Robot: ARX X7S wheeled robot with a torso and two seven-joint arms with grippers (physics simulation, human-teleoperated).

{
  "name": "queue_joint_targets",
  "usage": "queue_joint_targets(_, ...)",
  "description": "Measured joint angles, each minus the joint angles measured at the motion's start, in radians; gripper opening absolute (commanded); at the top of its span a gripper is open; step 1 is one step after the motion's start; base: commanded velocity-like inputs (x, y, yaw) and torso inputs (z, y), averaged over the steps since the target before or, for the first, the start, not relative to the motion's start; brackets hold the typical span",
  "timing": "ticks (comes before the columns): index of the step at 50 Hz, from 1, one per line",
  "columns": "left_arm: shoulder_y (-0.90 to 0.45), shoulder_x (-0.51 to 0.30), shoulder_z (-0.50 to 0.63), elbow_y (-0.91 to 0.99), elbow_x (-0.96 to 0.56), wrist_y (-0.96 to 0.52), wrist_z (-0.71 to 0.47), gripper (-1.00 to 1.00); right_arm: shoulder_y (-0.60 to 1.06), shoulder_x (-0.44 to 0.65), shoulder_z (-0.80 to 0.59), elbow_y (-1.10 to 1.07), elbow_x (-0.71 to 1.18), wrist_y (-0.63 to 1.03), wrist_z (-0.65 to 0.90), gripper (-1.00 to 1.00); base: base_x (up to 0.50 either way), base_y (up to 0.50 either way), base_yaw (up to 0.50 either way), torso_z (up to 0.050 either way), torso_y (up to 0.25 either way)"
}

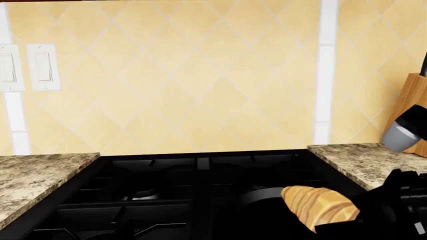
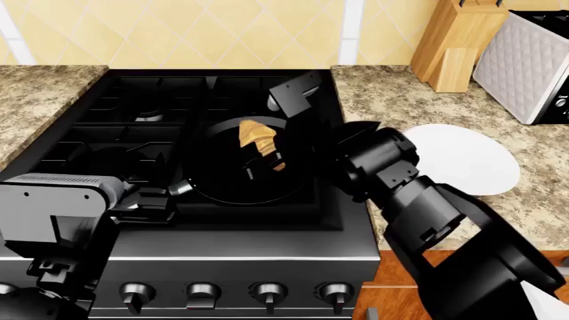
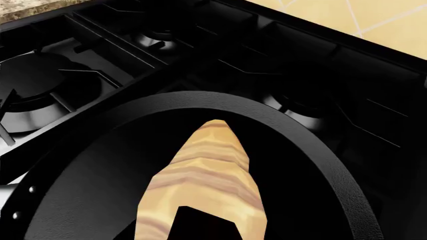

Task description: Pick the croissant and place it on the pan. Then turn on the stove to warm the croissant.

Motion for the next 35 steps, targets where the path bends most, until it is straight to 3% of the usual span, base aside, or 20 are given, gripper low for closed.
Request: queue_joint_targets(35,0.004,-0.007,0.003,0.009,-0.013,-0.003,-0.017,1.00,0.017,-0.038,-0.122,0.157,0.061,-0.090,-0.045,-1.00,0.00,0.00,0.00,0.000,0.000)
